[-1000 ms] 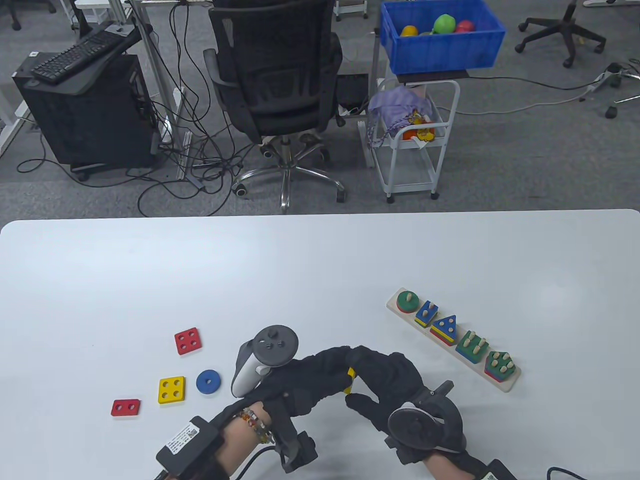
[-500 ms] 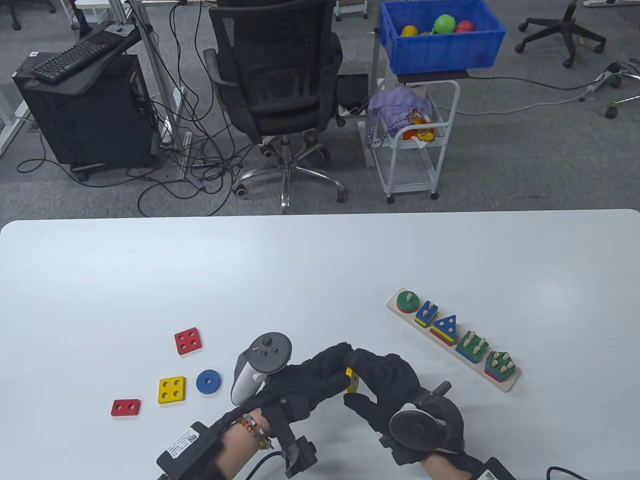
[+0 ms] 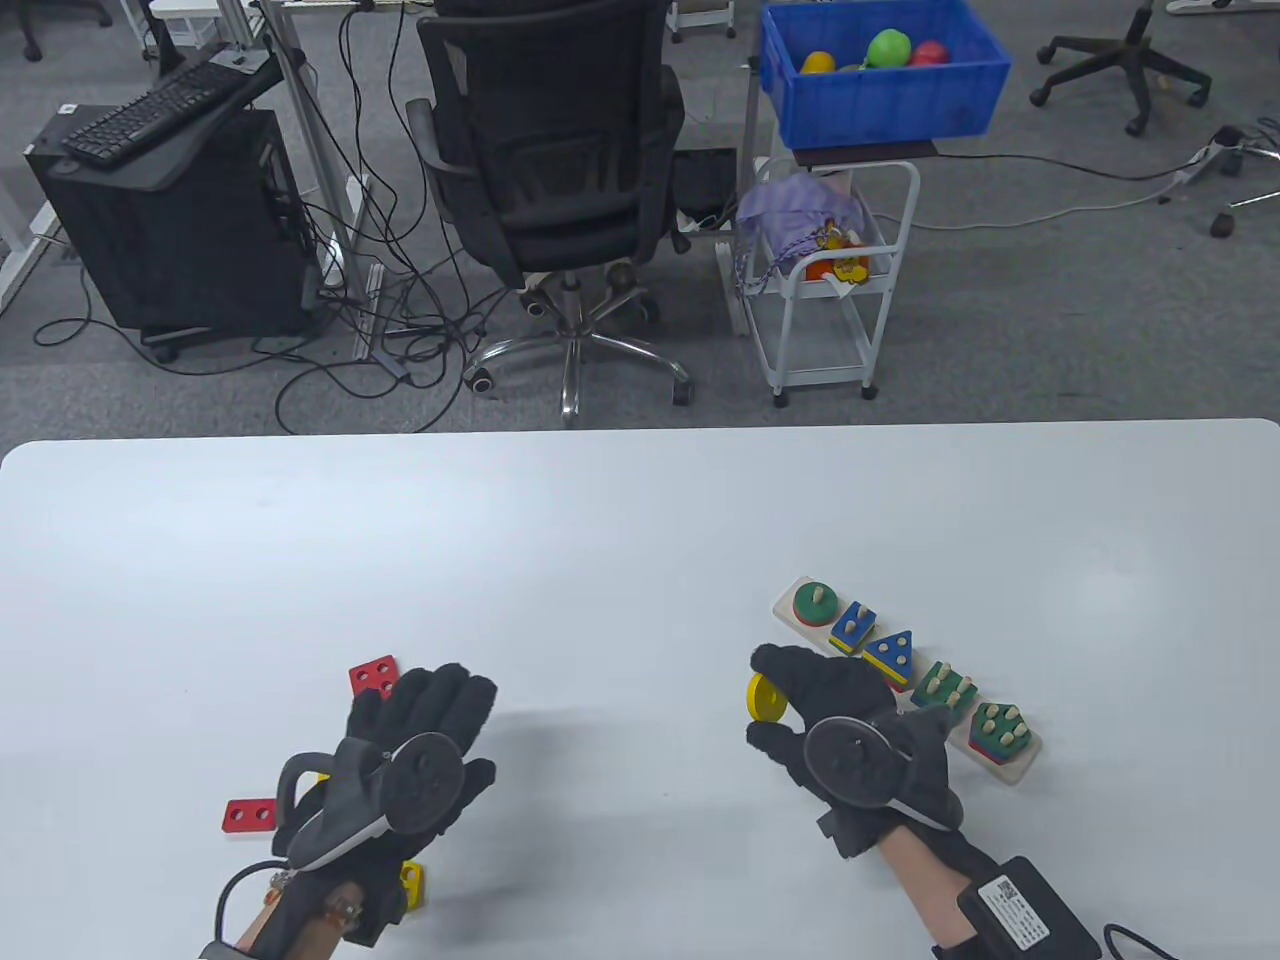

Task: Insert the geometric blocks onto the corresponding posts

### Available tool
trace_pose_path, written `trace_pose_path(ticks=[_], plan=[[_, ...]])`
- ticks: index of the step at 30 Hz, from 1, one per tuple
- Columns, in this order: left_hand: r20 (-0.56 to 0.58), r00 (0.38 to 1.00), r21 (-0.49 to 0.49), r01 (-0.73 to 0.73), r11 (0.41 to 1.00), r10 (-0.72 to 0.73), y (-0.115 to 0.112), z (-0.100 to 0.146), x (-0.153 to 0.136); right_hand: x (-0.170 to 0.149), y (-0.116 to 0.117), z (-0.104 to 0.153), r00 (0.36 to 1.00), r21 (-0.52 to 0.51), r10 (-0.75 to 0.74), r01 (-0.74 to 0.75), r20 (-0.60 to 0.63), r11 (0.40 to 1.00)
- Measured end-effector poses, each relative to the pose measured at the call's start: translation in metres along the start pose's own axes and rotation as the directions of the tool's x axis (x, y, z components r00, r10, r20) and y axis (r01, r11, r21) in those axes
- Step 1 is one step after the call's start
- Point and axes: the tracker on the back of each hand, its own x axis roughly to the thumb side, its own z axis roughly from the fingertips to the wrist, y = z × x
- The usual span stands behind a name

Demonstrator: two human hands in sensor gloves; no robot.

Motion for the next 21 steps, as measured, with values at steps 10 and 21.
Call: trace_pose_path(ticks=[10,21], plan=[[-0.193,0.981,-0.03,0.025,0.999,-0.03,-0.023,0.012,-0.06,-0.033,0.013,-0.081,0.908,0.271,0.366,-0.306,-0.206,0.913],[-0.208,0.978,-0.059,-0.012,0.998,0.0,-0.029,0.012,-0.067,-0.063,0.066,-0.115,0.814,0.418,0.477,-0.326,-0.331,0.848]])
